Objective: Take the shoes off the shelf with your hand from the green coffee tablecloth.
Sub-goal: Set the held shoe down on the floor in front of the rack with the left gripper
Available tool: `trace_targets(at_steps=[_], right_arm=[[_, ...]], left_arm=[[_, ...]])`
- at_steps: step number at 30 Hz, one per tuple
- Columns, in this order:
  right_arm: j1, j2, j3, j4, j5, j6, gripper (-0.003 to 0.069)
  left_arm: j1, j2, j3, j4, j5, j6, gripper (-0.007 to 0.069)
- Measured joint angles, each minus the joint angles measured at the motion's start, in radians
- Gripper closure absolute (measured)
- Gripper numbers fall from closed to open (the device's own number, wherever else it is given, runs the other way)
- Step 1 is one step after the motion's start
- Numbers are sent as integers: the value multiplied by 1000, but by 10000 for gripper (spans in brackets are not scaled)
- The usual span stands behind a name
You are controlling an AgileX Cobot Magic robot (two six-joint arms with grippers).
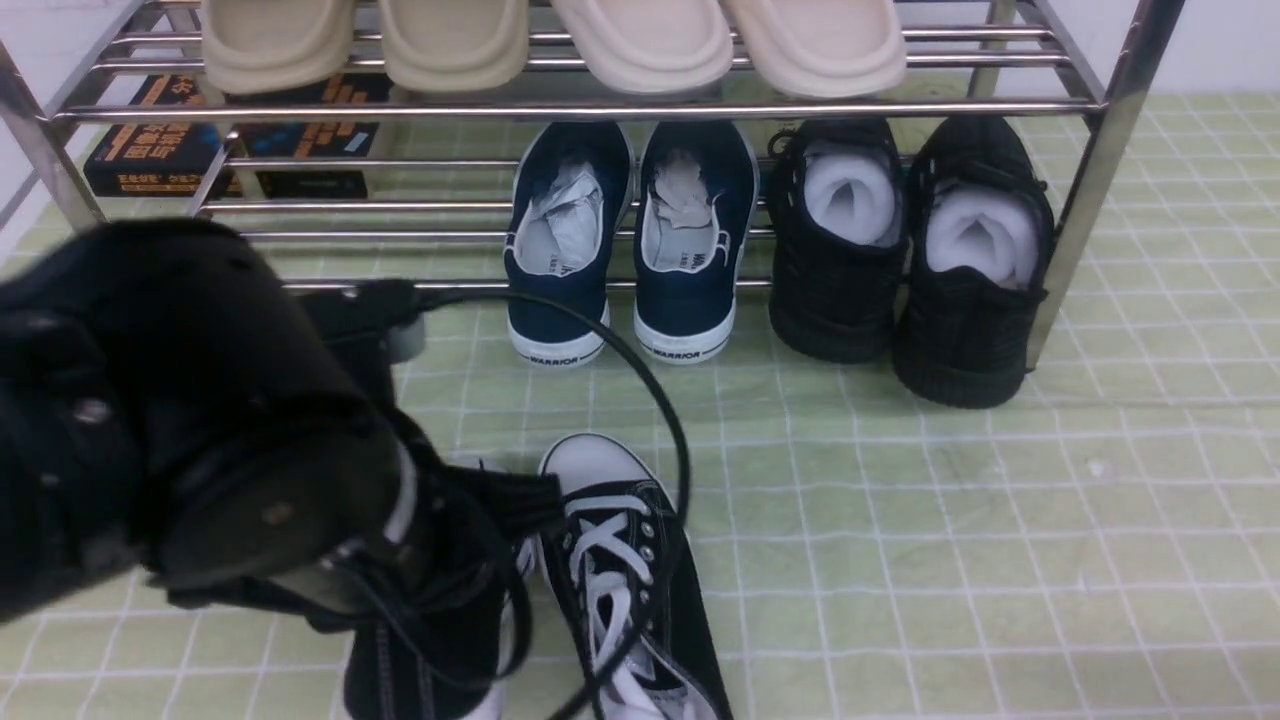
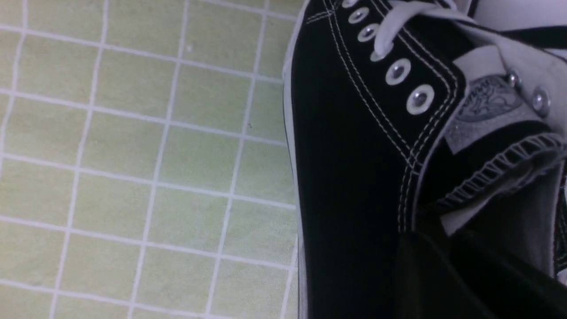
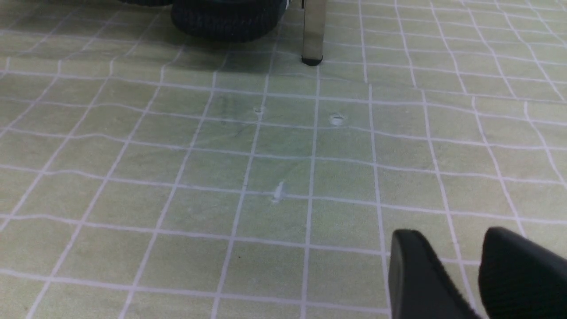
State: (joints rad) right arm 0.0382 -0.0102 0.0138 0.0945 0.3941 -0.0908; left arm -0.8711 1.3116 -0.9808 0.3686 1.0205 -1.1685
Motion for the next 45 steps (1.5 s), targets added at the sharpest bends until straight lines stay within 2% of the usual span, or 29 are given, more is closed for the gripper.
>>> trace_targets(at_steps=[8,22,27,33,37,42,45], right_arm=[[0,0,0,0,0,0,419],[0,0,0,0,0,0,419],[0,0,0,0,0,0,419],[0,0,0,0,0,0,419],[0,0,0,0,0,0,419],[0,0,0,0,0,0,419],[0,0,0,0,0,0,419]], left_arm=[[-40,97,0,-15,-2,0,519],[-40,188,0,-131,-1,215,506],[-41,188,-2,-243,53,288,440],[-41,187,-2,-248,95,304,281],[-41,151,-2,-218,140,311,247],[-41,30,-2,-137,183,334,292],[-41,-97,-2,-40,191,368,425]])
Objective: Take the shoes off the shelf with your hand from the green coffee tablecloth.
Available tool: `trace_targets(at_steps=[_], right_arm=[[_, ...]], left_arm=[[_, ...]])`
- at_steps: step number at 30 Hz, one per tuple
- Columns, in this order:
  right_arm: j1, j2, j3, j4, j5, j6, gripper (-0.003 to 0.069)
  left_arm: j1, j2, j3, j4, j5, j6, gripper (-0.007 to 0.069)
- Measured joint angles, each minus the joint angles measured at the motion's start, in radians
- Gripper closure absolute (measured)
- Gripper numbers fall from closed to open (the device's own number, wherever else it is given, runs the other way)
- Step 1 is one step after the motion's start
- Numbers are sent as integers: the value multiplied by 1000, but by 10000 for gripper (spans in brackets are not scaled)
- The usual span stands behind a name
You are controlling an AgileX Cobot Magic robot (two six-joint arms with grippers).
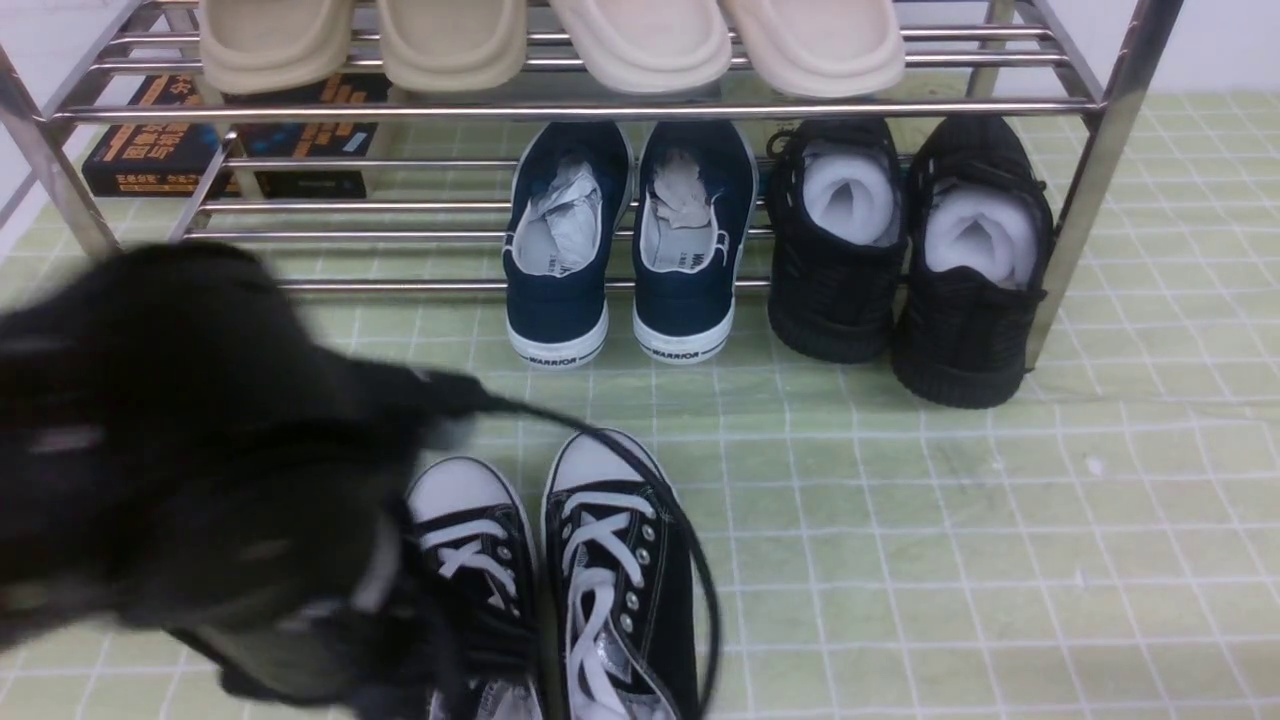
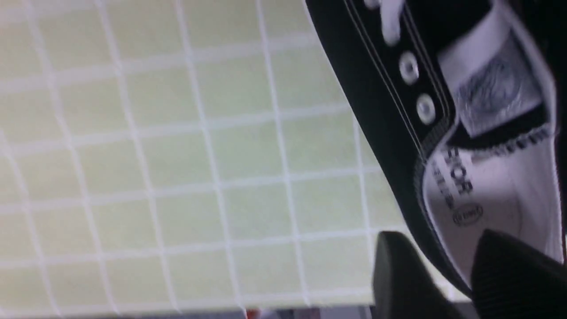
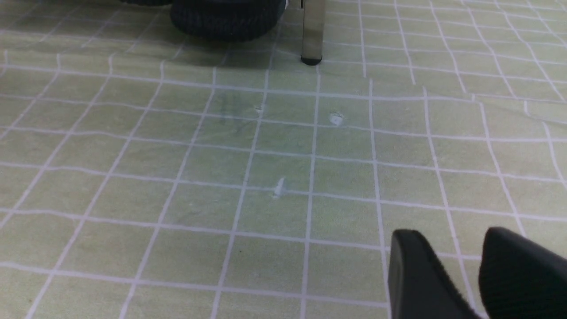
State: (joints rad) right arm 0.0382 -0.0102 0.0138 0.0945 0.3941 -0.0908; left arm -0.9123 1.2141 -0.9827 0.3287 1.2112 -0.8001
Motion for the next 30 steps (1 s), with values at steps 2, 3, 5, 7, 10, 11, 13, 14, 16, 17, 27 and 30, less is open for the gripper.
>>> trace_targets(at_steps=[2,3,5,7,10,11,13,14,16,17,27,30], right_arm=[[0,0,0,0,0,0,419],[0,0,0,0,0,0,419],[0,0,0,0,0,0,419],[0,0,0,0,0,0,419],[0,0,0,0,0,0,419],[0,0,0,0,0,0,419],[0,0,0,0,0,0,419],[0,0,0,0,0,0,419],[0,0,0,0,0,0,419],[0,0,0,0,0,0,419],[0,0,0,0,0,0,419],[0,0,0,0,0,0,419]], left_arm=[[0,-71,0,31,7,32,515],[0,-111,0,32,10,57,561],[0,-210,0,-13,18,135,613],[0,-284,2,-63,23,191,624],[0,-410,40,-152,16,257,624],[0,-419,40,-152,16,257,624],[0,-558,137,-193,-116,272,624],[0,-588,163,-195,-161,274,624],[0,-681,255,-196,-339,270,624],[0,-698,274,-196,-379,267,624],[0,-852,628,-195,-1030,243,620],[0,-852,670,-196,-1027,242,614]])
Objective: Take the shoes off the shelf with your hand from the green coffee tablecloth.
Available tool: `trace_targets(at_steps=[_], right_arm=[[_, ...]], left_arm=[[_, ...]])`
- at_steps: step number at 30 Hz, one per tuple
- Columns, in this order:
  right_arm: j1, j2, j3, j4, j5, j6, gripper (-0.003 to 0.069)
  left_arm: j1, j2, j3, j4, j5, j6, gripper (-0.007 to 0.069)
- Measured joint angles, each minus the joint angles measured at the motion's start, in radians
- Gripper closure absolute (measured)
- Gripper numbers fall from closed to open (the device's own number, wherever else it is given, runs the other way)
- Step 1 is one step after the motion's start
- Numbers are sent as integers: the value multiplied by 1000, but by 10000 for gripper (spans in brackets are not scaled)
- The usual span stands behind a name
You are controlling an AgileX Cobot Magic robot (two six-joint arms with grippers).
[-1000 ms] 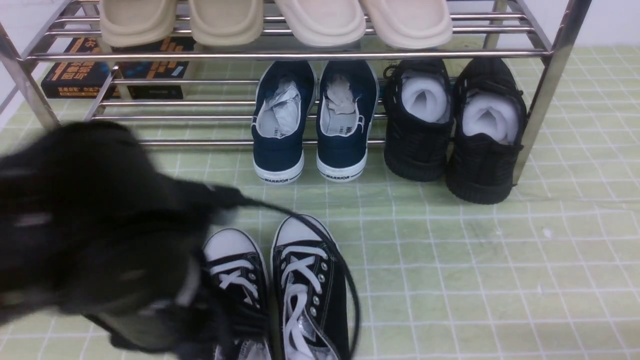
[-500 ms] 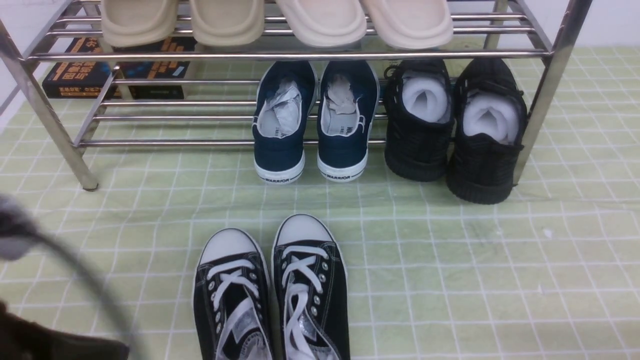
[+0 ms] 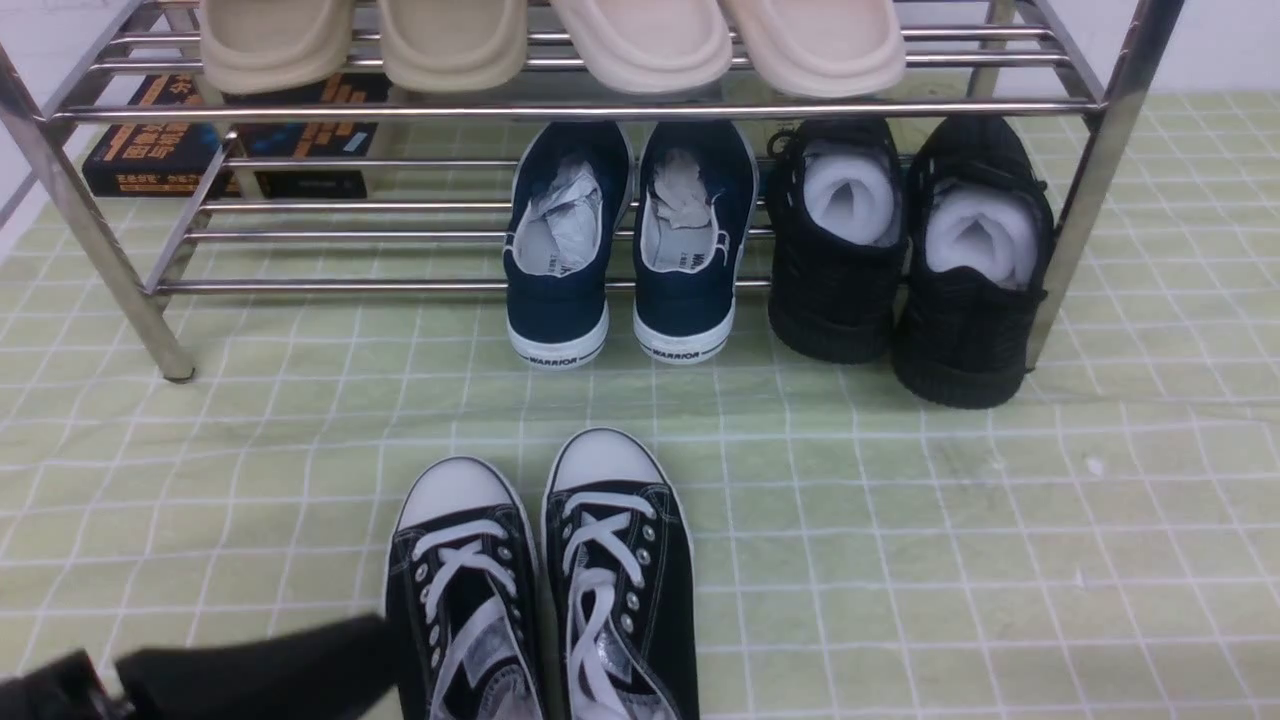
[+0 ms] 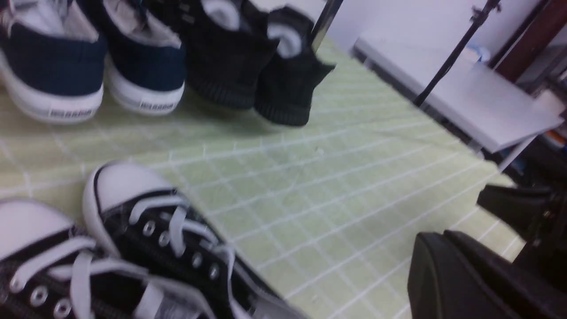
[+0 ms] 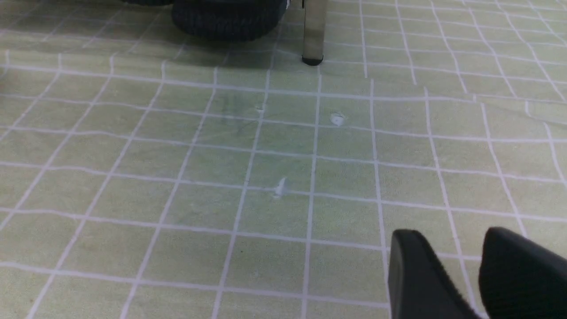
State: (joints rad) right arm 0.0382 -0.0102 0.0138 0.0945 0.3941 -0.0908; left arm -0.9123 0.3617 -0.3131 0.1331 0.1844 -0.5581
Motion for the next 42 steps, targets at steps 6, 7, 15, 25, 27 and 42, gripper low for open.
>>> trace_targets(at_steps=[6,7,15,25,27,42], right_arm=[[0,0,0,0,0,0,419],[0,0,0,0,0,0,419],[0,0,0,0,0,0,419],[0,0,0,0,0,0,419],[0,0,0,0,0,0,419],[0,0,0,0,-1,0,419]], left_arm=[[0,0,10,0,19,-1,609],[0,0,10,1,20,-1,608],[0,0,10,13,144,98,606],[2,-114,49,13,191,200,599],[34,-161,80,-8,189,212,595],[598,-372,310,-95,171,325,584]])
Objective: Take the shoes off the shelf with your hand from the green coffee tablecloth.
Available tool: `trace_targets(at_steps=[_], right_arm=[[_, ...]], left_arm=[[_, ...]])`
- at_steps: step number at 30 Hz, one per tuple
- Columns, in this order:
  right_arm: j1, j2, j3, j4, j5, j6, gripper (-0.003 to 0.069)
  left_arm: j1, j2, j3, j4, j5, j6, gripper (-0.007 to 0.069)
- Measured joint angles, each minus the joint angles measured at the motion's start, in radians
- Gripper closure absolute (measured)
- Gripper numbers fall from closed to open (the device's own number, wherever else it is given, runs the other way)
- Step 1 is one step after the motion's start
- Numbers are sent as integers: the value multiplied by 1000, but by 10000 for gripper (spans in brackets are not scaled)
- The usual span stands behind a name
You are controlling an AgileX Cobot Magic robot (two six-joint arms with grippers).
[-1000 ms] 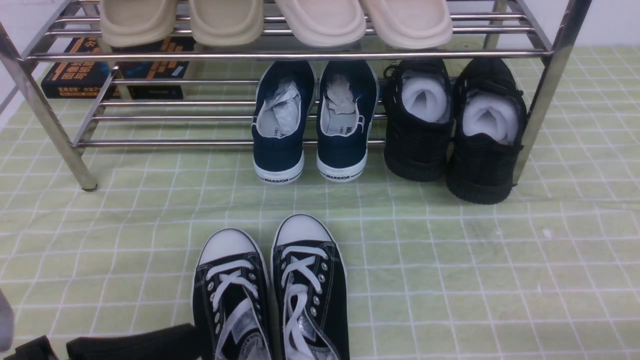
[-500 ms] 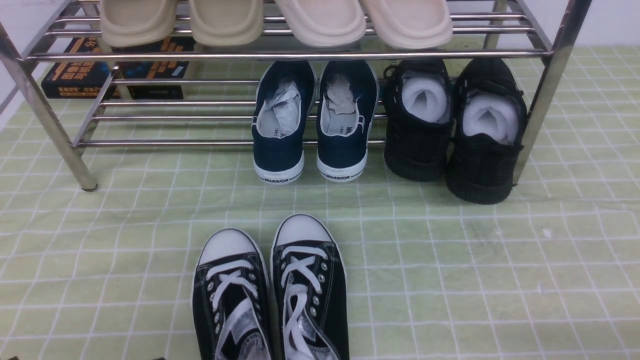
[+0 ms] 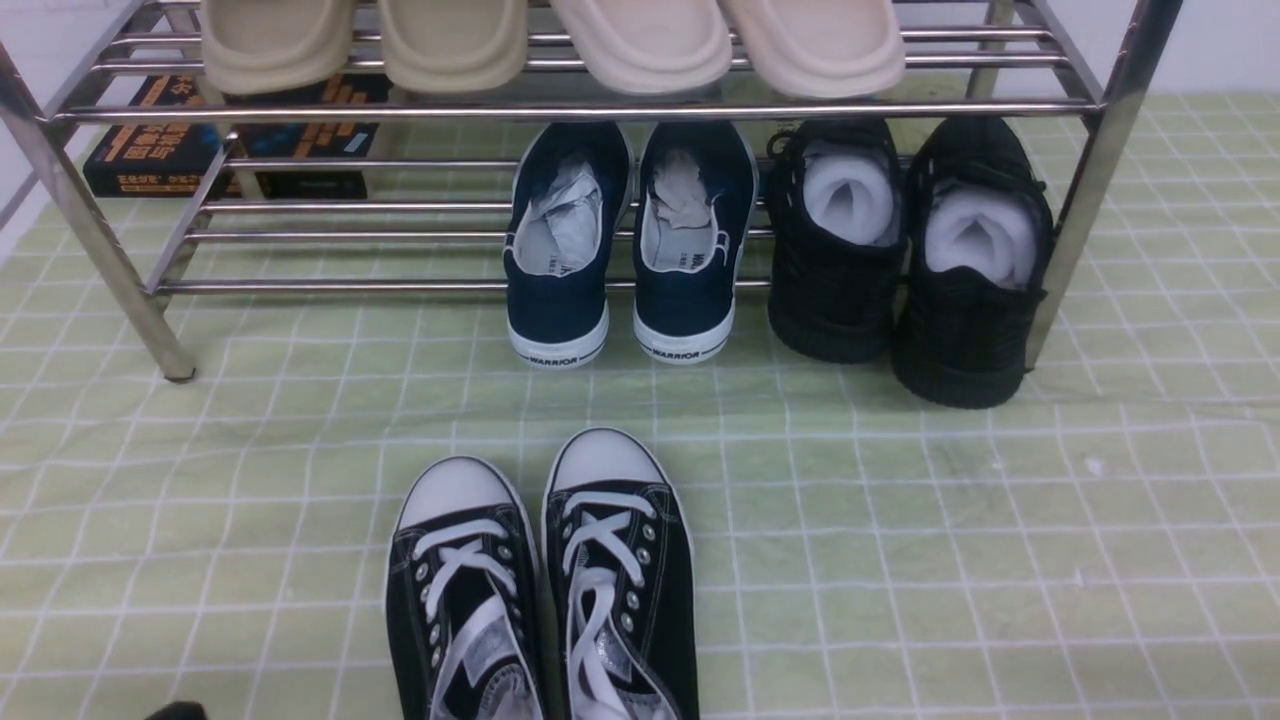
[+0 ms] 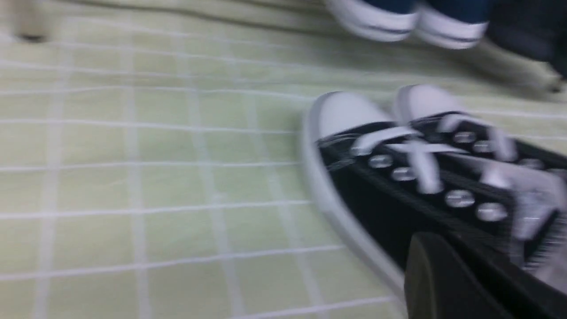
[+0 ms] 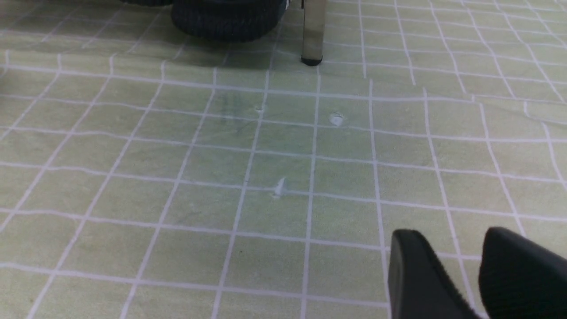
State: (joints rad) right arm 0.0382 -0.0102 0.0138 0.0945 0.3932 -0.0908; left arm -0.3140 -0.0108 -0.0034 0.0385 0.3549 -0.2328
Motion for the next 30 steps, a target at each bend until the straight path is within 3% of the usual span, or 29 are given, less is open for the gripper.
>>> trace_targets(at_steps=[6,15,30], right_arm=[[0,0,0,0,0,0,419],[0,0,0,0,0,0,419],[0,0,0,0,0,0,419]], left_arm=[[86,0,0,31,11,129,579],[277,0,2,25,88,152,571],[288,0,18,26,34,122,556]])
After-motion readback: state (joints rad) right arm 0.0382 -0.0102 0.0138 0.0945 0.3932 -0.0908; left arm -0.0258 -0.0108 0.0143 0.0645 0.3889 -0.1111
